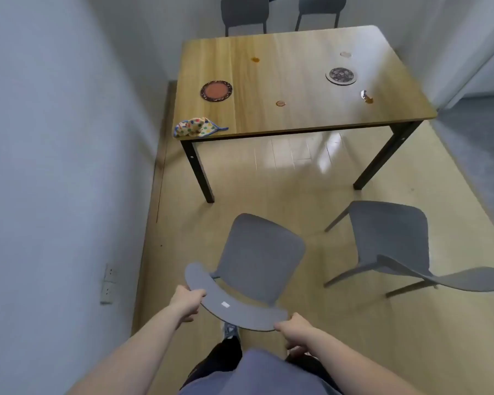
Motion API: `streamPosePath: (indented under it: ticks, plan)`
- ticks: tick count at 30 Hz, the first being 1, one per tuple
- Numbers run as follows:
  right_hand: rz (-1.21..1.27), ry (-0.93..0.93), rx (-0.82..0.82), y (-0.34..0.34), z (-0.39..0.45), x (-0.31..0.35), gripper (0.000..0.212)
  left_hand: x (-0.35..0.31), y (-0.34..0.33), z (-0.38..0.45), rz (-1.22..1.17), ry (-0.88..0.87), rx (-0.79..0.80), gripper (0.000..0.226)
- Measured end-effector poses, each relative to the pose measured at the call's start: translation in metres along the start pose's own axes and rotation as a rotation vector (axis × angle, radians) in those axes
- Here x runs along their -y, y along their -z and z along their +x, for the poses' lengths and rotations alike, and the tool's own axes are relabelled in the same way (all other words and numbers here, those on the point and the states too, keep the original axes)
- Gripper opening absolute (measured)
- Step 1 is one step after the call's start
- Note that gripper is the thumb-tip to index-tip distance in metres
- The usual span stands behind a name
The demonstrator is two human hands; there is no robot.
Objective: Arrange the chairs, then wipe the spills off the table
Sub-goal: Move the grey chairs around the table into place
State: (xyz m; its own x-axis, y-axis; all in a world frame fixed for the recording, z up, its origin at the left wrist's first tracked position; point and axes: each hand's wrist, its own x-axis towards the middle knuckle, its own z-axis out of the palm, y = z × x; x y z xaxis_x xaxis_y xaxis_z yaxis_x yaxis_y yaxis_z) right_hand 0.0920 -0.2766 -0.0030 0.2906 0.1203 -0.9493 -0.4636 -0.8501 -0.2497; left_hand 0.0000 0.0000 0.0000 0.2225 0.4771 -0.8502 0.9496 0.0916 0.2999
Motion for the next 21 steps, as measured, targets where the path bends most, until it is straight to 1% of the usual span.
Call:
streamPosePath:
  ticks: [2, 5, 7, 8, 11, 13, 17, 21]
  plan:
    - [0.030, -0.037, 0.004, -0.008, 0.009, 0.008, 0.036, -0.002, 0.006, 0.011, 0.040, 0.025, 0.007, 0.047]
    - [0.180, -0.132, -0.003, -0.021, 0.023, 0.016, 0.049, -0.003, 0.015, 0.028, 0.096, 0.069, 0.078, 0.034]
    - [0.253, -0.176, -0.058, -0.029, 0.032, 0.017, 0.057, -0.006, 0.017, 0.034, 0.108, 0.051, 0.128, 0.030]
    - [0.284, -0.192, -0.080, -0.032, 0.035, 0.017, 0.053, -0.009, 0.018, 0.036, 0.095, 0.049, 0.147, 0.028]
    - [0.313, -0.212, -0.171, -0.032, 0.041, 0.021, 0.026, -0.015, 0.020, 0.045, 0.081, 0.036, 0.147, 0.024]
    - [0.333, -0.231, -0.213, -0.028, 0.044, 0.024, 0.016, -0.019, 0.022, 0.048, 0.116, 0.002, 0.141, 0.022]
    - [0.354, -0.251, -0.344, -0.008, 0.051, 0.033, 0.021, -0.041, 0.018, 0.052, 0.126, -0.055, 0.179, 0.017]
    - [0.350, -0.221, -0.518, 0.027, 0.061, 0.043, 0.028, -0.072, 0.003, 0.049, 0.060, -0.082, 0.191, 0.016]
